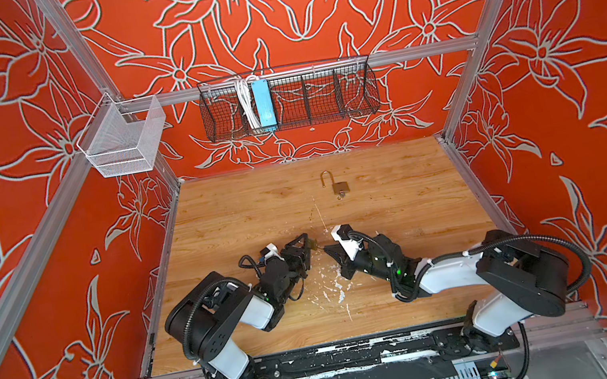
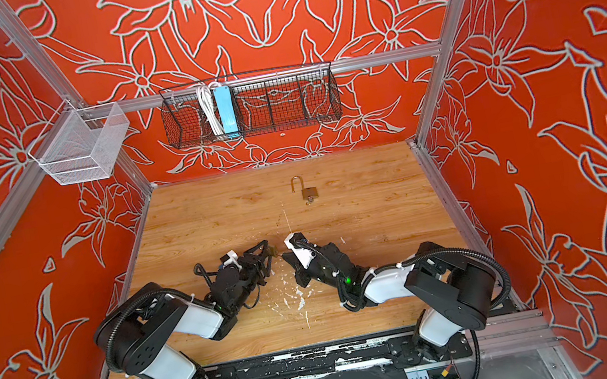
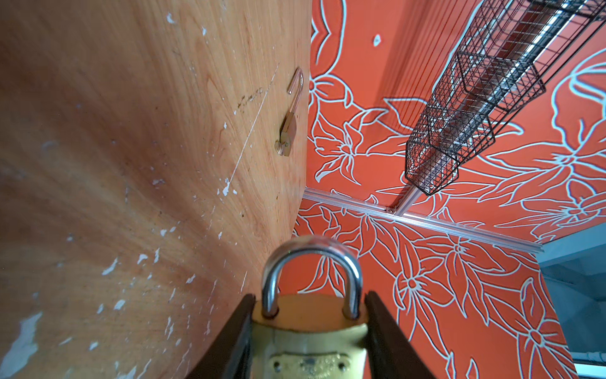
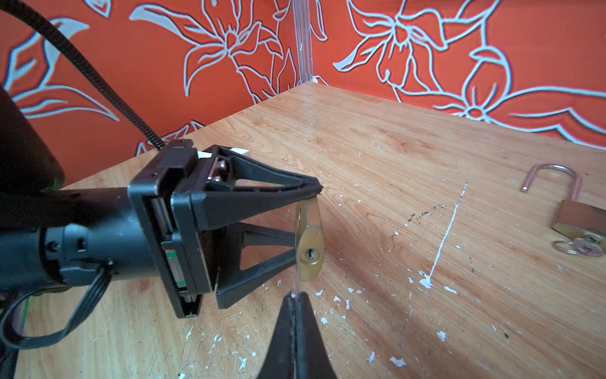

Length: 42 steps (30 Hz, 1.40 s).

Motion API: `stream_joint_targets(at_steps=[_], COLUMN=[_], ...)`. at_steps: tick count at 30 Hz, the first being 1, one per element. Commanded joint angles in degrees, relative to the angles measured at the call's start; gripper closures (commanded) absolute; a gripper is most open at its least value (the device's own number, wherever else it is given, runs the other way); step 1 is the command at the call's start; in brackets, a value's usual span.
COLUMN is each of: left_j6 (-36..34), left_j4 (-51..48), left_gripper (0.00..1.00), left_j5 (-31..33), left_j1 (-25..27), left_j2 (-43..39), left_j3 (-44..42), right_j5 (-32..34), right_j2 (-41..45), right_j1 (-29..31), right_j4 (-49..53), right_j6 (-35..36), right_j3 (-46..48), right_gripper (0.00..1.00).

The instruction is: Unlock with the key

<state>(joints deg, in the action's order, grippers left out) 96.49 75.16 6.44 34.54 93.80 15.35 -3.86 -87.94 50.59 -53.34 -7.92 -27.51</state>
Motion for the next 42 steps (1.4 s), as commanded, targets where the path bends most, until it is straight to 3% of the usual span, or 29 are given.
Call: stream_joint_targets(at_steps=[1,28,42], left_j6=[0.9,1.4,2.1], left_j4=[2.3,-1.7,-2.1], left_gripper=[1.0,1.0,1.0], left_j5=[-1.8,-9.7,-10.0], left_j1=[0.0,0.0,0.0], left_j2=[-2.4,-0.4,-0.6], left_j3=[1.8,5.4,5.3], right_j5=[2.0,8.0,8.9], right_j2=[0.4,2.9,3.1], right_j1=[0.2,0.2,0.2], right_j4=[-0.9,-3.4,-3.3], right_j6=[0.1,0.9,1.4], right_j3=[-1.1,1.4,1.6], right_gripper=[1.0,1.0,1.0])
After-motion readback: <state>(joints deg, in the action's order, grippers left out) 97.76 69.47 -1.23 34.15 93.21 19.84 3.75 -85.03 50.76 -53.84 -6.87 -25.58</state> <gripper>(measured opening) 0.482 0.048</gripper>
